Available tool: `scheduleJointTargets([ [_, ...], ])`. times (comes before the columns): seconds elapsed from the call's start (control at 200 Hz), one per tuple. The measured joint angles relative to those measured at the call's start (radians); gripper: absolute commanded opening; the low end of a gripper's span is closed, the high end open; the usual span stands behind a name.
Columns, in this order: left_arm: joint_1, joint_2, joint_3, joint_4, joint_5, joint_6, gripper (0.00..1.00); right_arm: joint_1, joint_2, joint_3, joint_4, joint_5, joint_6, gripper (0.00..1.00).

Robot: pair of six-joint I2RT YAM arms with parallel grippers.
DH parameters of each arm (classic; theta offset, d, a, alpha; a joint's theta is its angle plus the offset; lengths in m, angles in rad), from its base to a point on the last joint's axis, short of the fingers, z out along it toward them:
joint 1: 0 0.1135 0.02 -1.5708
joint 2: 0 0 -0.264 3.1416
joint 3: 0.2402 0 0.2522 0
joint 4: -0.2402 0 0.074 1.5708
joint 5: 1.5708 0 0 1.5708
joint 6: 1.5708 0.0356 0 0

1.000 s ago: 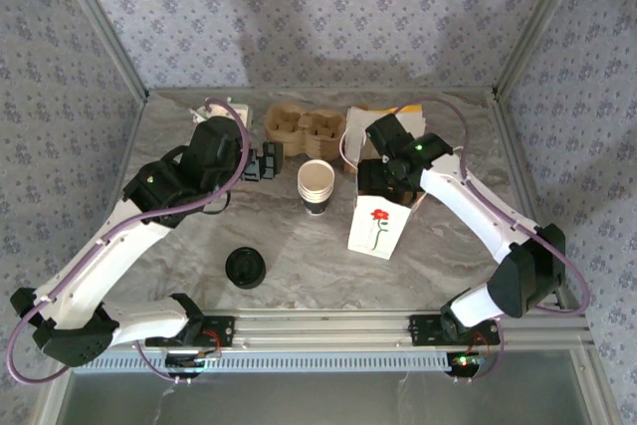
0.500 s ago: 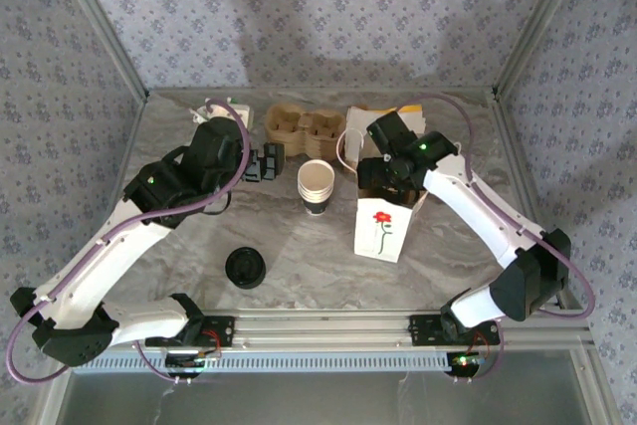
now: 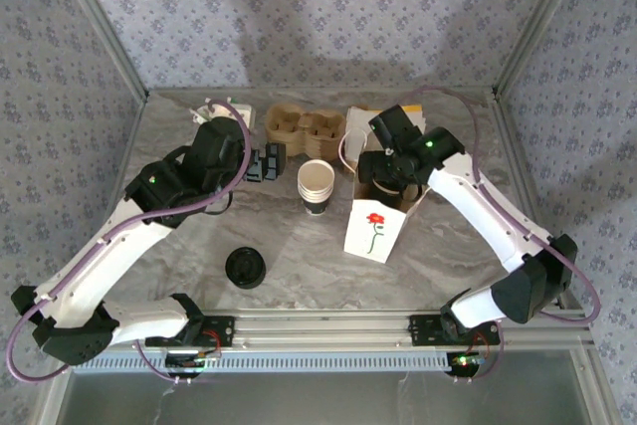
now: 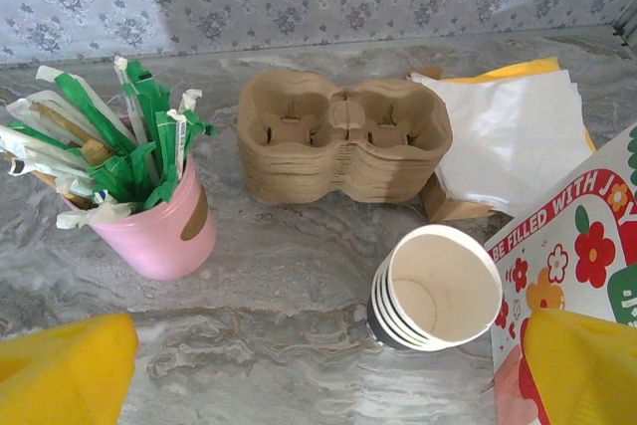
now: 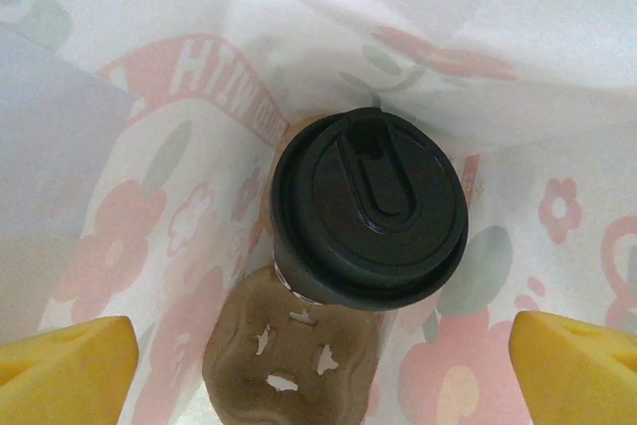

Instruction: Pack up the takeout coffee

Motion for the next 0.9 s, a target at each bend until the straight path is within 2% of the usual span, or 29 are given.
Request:
scheduleJointTargets([
  [0.27, 0.000, 0.000, 0.010, 0.000, 0.000, 0.000, 1.00, 0.000, -0.031, 0.072, -0.035, 0.001, -0.001, 0.97],
  [0.899, -0.001, -0.005, 0.032, -0.026, -0.023, 0.019, 1.00, 0.009, -0.123, 0.379, -0.112, -0.006, -0.035, 0.94],
])
